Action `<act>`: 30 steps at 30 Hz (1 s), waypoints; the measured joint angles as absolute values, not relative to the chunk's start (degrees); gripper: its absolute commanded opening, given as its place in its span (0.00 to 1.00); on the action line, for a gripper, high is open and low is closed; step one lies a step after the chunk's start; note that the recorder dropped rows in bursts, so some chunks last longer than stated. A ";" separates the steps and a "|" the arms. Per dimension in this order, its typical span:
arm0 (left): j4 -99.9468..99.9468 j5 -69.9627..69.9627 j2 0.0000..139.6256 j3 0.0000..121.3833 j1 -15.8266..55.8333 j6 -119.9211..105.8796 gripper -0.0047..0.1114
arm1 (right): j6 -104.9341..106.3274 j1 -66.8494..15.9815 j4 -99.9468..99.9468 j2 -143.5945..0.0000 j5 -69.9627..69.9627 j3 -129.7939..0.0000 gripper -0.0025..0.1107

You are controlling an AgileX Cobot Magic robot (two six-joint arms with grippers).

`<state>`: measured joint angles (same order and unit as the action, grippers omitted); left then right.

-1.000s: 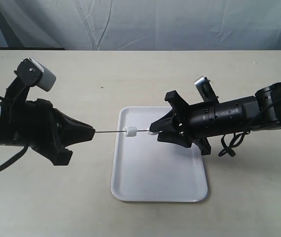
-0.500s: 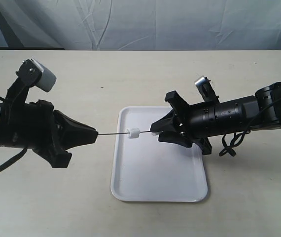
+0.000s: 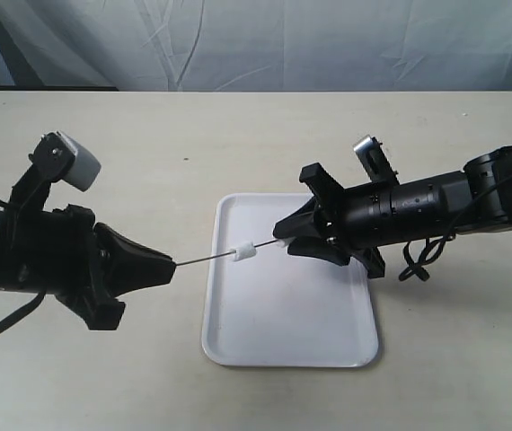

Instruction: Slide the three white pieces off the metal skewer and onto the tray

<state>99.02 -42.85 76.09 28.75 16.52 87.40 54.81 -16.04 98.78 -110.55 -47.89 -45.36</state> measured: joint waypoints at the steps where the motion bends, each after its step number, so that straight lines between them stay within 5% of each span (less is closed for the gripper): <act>1: 99.02 -42.85 76.09 28.75 16.52 87.40 0.04 | 54.81 -16.04 98.78 -110.55 -47.89 -45.36 0.31; 6: 98.98 -41.15 76.09 28.62 19.65 87.40 0.04 | 54.43 -16.66 98.90 -110.55 -47.50 -45.36 0.02; 18: 99.36 -39.33 76.09 28.50 20.27 91.24 0.05 | 57.74 -17.20 100.78 -110.55 -46.77 -45.36 0.02; 24: 100.21 -41.41 76.09 28.27 20.88 91.51 0.32 | 60.32 -17.34 101.04 -110.44 -49.71 -45.86 0.02; 30: 100.21 -41.38 76.09 28.27 20.88 92.27 0.34 | 61.20 -17.78 100.21 -110.33 -52.50 -45.86 0.02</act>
<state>100.21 -41.38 76.09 28.27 20.88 92.27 61.20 -17.78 100.21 -110.33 -52.50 -45.86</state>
